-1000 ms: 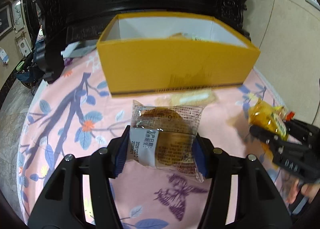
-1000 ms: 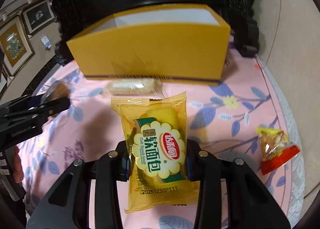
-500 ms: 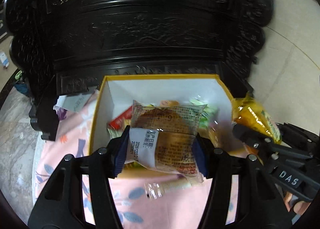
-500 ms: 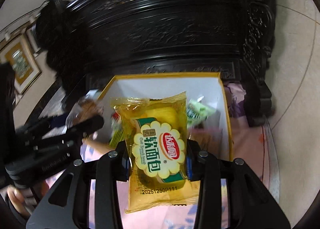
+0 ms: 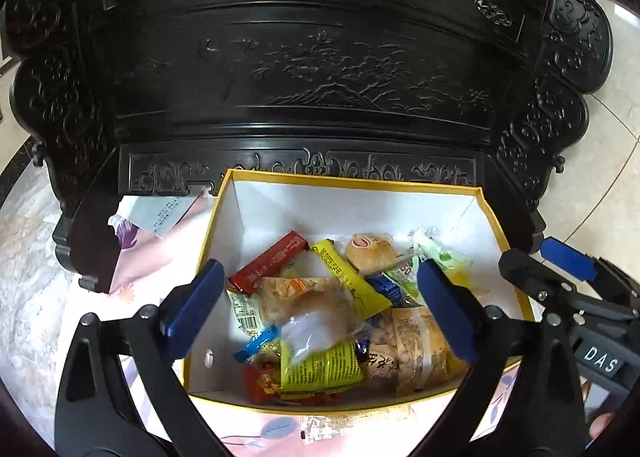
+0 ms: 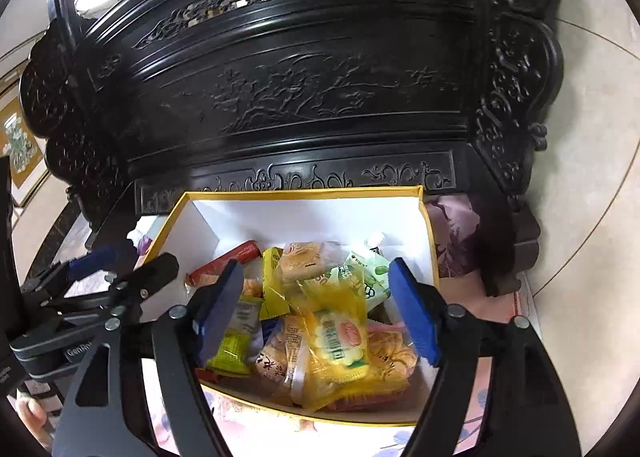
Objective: Organize snacks
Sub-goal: 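Carry both packs into the yellow box and open both tools, then grasp the rice-cracker stick with the left tool while the right tool grasps the cartoon candy bag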
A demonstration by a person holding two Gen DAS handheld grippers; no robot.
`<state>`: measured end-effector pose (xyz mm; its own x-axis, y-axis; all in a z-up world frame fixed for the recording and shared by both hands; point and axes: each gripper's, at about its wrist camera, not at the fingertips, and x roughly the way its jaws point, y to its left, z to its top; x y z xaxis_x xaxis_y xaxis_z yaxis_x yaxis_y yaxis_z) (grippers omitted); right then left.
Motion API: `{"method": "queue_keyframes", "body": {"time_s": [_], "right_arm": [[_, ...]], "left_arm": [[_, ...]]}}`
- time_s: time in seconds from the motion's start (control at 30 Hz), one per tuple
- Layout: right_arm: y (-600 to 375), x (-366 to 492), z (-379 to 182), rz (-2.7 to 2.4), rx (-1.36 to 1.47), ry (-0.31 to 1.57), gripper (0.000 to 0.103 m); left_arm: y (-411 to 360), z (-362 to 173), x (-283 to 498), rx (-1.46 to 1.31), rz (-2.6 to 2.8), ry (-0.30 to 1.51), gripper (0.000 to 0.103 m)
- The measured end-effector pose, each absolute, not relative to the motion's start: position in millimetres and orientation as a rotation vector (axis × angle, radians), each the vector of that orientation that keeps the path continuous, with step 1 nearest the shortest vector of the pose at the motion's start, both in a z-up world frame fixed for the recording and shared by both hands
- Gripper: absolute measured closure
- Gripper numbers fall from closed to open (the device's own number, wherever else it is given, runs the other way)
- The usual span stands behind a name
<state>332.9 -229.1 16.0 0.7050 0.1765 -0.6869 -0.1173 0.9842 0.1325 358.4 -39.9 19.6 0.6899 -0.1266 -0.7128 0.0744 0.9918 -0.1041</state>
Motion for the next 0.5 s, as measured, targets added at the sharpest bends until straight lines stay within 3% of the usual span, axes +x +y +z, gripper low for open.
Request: {"method": "queue_keyframes", "body": {"time_s": [0.17,0.23,0.27,0.5], "right_arm": [[-239,299,16,0.19,-0.008,0.83,0.026],[-248,271,2,0.193,-0.045,0.885,0.009],[-255,255,-8,0.184,-0.068,0.906,0.005],[-324,163,-89,-0.102,-0.14,1.001,0.004]], "left_arm": [[-36,23,332,-0.053,-0.139,0.774,0.004],[-34,22,308,-0.049,-0.157,0.766,0.004],[-33,19,299,-0.052,-0.168,0.768,0.004],[-20,-30,218,-0.096,-0.252,0.81,0.004]]}}
